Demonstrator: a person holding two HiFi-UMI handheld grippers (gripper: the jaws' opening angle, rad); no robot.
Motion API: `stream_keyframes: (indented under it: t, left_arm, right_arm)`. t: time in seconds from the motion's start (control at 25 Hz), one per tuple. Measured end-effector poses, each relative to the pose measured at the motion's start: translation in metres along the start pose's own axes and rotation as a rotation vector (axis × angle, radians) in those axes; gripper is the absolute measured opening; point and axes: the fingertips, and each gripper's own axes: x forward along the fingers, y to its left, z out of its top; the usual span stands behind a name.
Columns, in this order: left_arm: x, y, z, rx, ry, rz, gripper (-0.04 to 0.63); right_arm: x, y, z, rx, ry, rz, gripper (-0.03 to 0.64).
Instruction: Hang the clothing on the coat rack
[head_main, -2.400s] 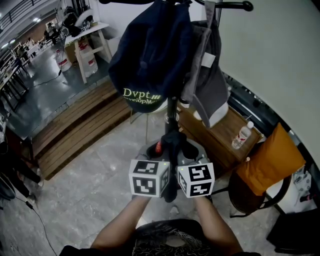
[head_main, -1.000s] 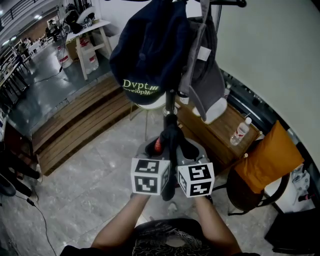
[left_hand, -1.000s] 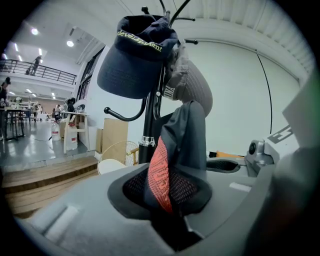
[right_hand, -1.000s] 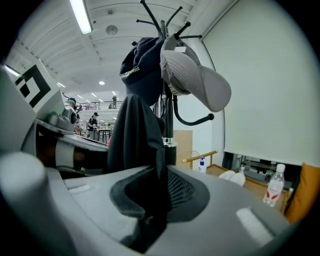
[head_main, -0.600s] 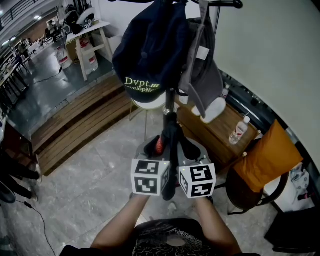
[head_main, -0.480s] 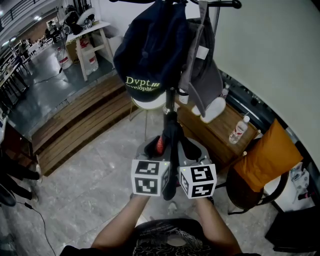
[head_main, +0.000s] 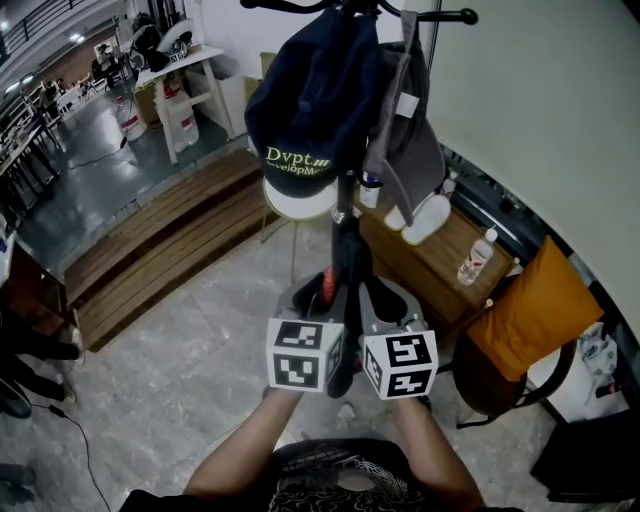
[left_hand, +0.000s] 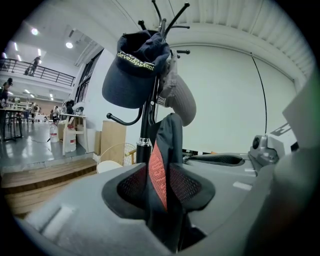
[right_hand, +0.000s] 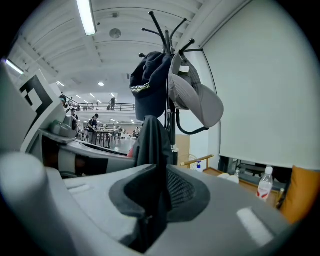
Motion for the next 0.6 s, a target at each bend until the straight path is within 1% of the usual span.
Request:
stream_keyframes:
  t: [0.24, 0.4, 0.6]
  left_arm:
    - [-0.014, -0.006, -0.004, -0.002, -0.005, -0.025, 0.121]
    - [-0.027, -0.009, -0.001, 0.01, -0.021, -0.036, 0.121]
    - [-0.044, -0.012, -0.007, 0.018, -0.015, -0.056, 0.121]
  right_arm:
    - [-0.014, 0.011, 0.003, 0.007, -0.007, -0.001, 0.048]
    - [-0.023, 0.02, 0.003, 0.007, -0.014, -0.006, 0.048]
    - [-0.034, 0.036, 0.005, 0.015, -0.026, -0.005, 0.048]
